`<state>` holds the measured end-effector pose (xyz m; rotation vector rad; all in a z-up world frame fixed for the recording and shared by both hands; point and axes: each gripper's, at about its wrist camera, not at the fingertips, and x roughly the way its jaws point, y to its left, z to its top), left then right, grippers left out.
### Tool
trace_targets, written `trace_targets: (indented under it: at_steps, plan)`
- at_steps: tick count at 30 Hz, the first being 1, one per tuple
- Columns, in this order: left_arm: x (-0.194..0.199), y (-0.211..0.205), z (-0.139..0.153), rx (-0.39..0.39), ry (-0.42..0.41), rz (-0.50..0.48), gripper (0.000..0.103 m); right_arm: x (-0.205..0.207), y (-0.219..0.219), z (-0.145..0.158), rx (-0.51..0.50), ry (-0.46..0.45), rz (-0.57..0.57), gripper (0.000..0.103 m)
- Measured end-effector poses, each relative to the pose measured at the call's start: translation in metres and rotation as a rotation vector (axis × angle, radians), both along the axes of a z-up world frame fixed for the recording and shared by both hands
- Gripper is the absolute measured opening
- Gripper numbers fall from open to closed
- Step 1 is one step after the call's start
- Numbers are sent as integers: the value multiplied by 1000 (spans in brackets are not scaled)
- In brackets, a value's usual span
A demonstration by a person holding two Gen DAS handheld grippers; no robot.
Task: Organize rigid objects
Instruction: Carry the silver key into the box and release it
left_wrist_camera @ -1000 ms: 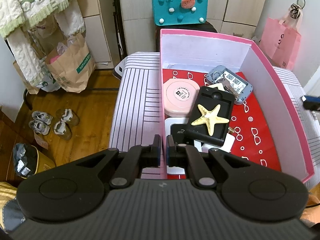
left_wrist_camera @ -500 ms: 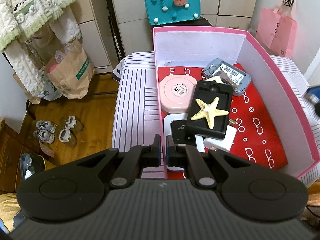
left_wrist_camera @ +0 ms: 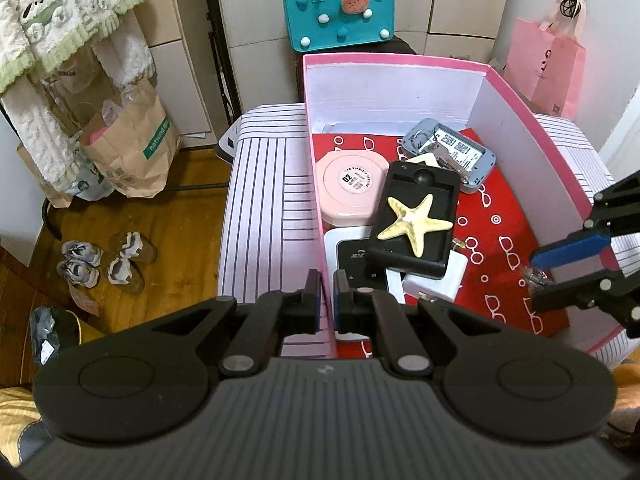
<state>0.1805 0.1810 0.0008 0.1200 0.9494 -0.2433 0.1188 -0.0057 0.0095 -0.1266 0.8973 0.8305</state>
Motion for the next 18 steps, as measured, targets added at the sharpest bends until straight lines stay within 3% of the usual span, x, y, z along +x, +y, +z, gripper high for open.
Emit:
trace_targets:
  at_steps: [11,18]
  plan:
    - [2,-1,3,10,17,-13,6,-12,-76,40,132,-109,-216,40]
    - [1,1,3,-9,18,4,6,-15,-134,17,69,-129,-427,44]
